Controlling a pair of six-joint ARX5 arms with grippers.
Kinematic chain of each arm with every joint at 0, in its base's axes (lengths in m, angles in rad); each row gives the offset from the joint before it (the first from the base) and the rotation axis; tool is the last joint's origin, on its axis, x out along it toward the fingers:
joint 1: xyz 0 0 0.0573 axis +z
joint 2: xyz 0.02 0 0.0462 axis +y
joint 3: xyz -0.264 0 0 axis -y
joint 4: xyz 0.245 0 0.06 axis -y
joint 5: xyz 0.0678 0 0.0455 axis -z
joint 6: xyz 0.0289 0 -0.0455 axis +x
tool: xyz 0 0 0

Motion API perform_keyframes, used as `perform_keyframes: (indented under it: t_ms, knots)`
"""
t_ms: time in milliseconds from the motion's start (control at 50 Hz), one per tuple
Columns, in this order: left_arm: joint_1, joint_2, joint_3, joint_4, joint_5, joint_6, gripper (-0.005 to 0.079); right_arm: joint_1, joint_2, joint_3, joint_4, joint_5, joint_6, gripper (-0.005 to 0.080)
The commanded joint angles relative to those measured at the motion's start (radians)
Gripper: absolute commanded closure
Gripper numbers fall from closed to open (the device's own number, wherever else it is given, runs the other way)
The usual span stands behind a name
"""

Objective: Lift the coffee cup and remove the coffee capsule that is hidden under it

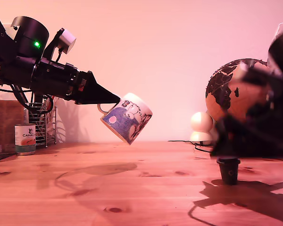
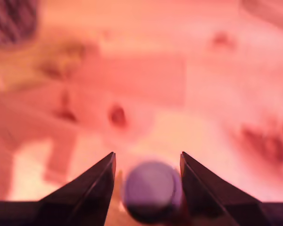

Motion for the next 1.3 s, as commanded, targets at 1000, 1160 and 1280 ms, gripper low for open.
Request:
perform_keyframes:
  t_ms: [1000, 1160, 1280]
  knots:
    - [-0.087, 0.071, -0.045, 0.136, 0.089, -0.117, 0.0765, 0.003, -0.269, -0.015, -0.215, 0.052, -0.074, 0.0341]
    - [-0.096, 0.080, -0.112, 0.280, 0.079, -0.175, 0.0765, 0.003, -0.273, -0.015, -0.215, 0.053, -0.073, 0.0341]
    - [-0.106, 0.096, -0.147, 0.373, 0.076, -0.217, 0.0765, 0.003, -0.273, -0.014, -0.215, 0.053, -0.073, 0.0341]
